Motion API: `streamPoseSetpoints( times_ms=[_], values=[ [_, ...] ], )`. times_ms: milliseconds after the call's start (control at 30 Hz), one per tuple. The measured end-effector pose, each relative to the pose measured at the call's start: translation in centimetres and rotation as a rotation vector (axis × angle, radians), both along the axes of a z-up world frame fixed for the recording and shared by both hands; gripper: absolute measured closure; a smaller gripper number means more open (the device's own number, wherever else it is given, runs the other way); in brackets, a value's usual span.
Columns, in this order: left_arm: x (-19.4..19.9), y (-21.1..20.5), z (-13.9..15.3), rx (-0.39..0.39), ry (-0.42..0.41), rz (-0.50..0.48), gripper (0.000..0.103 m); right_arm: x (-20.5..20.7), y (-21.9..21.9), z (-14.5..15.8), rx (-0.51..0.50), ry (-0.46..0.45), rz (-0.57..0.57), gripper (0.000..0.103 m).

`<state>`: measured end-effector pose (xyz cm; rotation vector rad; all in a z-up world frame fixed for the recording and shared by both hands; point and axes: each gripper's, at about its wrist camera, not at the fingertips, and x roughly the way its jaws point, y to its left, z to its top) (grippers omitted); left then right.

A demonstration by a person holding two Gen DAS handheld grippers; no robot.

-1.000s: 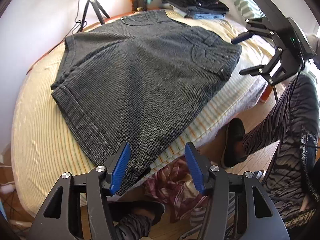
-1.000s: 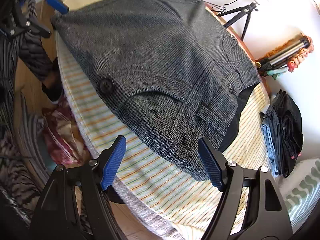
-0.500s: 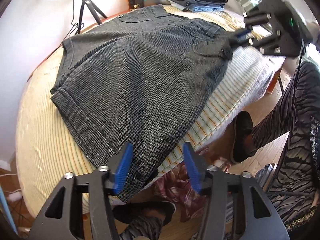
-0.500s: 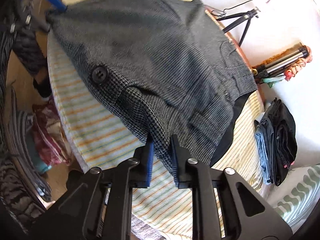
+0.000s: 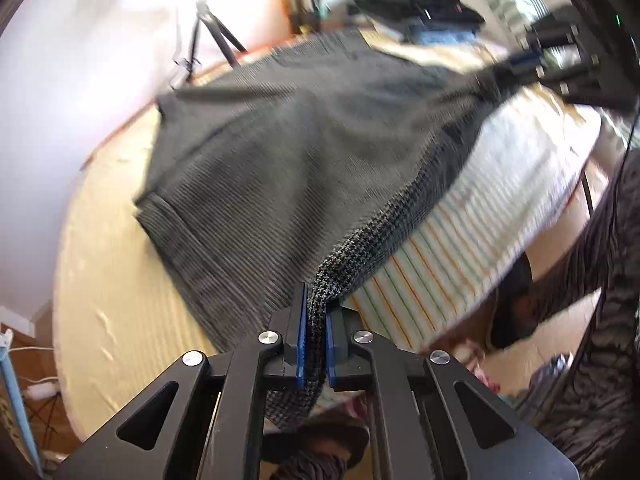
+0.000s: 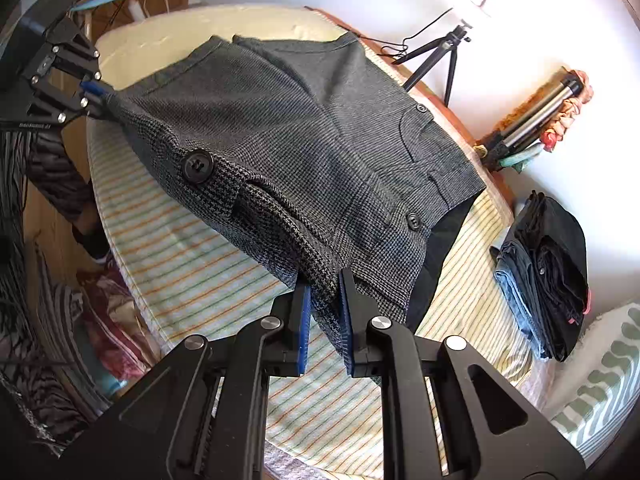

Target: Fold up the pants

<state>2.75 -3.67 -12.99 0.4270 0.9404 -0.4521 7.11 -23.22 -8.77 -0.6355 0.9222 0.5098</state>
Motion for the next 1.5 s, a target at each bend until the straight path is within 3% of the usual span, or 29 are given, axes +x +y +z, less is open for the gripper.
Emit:
streamPoseSetpoints(
  times_ms=[233, 433, 633, 833, 1133, 1267, 1500],
  values=[
    [3.0, 0.3, 5.2, -0.018, -0.163, 0.001, 0.098, 1.5, -0.7, 2.3, 0.059, -0.071, -0.063, 0.09],
    [8.0, -0.3, 8.5, -0.004, -0.29, -0.006, 0.099, 5.1, -1.2, 5.4, 0.096, -0.163, -0.126, 0.09],
    [14.4, -0.9, 9.7, 0.015, -0.338, -0.002, 0.099, 10.9, -1.9, 7.3, 0.126, -0.2, -0.174, 0.091],
    [20.8, -1.6, 9.9, 0.046, -0.337, -0.001, 0.099, 18.0, -2.4, 6.7, 0.127, -0.189, -0.212, 0.091],
    [29.5, -3.2, 5.4, 0.097, -0.25, -0.005, 0.099, 27.0, -2.7, 1.2, 0.082, -0.101, -0.255, 0.091],
    [32.0, -3.7, 2.1, 0.123, -0.2, -0.008, 0.099, 29.2, -2.8, -1.8, 0.061, -0.048, -0.256, 0.091],
    [34.4, -4.0, -0.7, 0.147, -0.153, 0.002, 0.097, 31.6, -2.7, -4.7, 0.028, 0.0, -0.249, 0.091]
  ],
)
